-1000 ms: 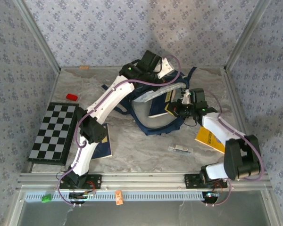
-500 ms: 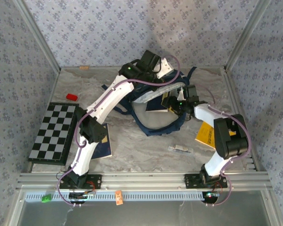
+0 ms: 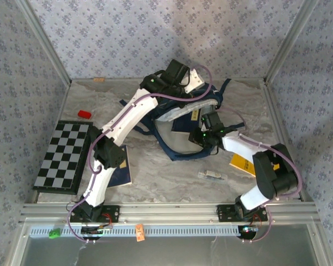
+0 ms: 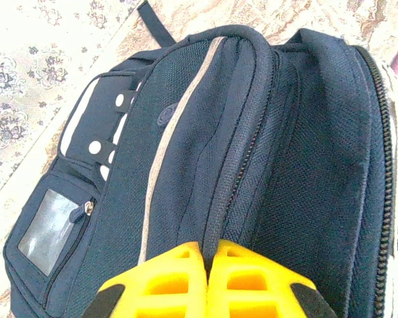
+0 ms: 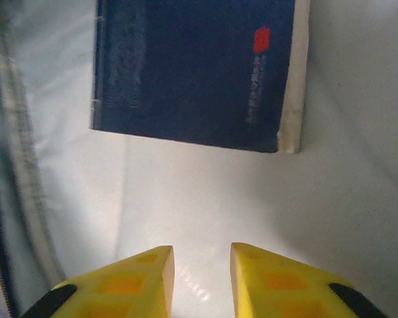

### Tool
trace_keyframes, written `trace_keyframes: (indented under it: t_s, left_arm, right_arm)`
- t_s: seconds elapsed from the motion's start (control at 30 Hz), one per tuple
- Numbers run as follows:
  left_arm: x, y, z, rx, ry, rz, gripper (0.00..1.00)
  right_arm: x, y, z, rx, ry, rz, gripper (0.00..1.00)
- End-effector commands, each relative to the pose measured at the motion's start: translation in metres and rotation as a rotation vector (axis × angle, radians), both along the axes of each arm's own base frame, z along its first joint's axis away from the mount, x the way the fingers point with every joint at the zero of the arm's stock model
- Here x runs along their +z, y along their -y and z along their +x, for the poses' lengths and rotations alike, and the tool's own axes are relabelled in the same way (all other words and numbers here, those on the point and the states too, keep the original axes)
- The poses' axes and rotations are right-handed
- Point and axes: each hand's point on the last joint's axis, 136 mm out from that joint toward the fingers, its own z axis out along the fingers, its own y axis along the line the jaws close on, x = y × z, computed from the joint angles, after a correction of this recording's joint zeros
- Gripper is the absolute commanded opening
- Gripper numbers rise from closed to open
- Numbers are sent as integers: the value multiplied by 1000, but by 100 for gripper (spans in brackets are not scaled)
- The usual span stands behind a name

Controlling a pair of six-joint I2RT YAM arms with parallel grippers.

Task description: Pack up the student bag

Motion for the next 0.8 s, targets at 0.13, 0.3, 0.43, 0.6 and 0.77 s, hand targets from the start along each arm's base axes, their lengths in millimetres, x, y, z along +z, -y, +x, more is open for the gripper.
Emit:
trace_keyframes:
  t_s: [0.13,0.3,0.43,0.6,0.77]
  left_arm:
    - [59,5,-3,-27,92,-134,0]
    - [55,5,-3,-25,87,-125,0]
    - [54,4,-2,-21,88,-121,0]
    - [45,3,0,-13,68,-111,0]
    - [29,1,-1,0,27,-89,0]
  right_arm:
    - [9,2,55,-69,167,-46,14]
    - [16,21,90,-151,215,-145,14]
    - [17,17,95,-123,224,-120,15]
    - [37,-2,59,24,272,-77,21]
    - [57,16,2,56,265,-90,28]
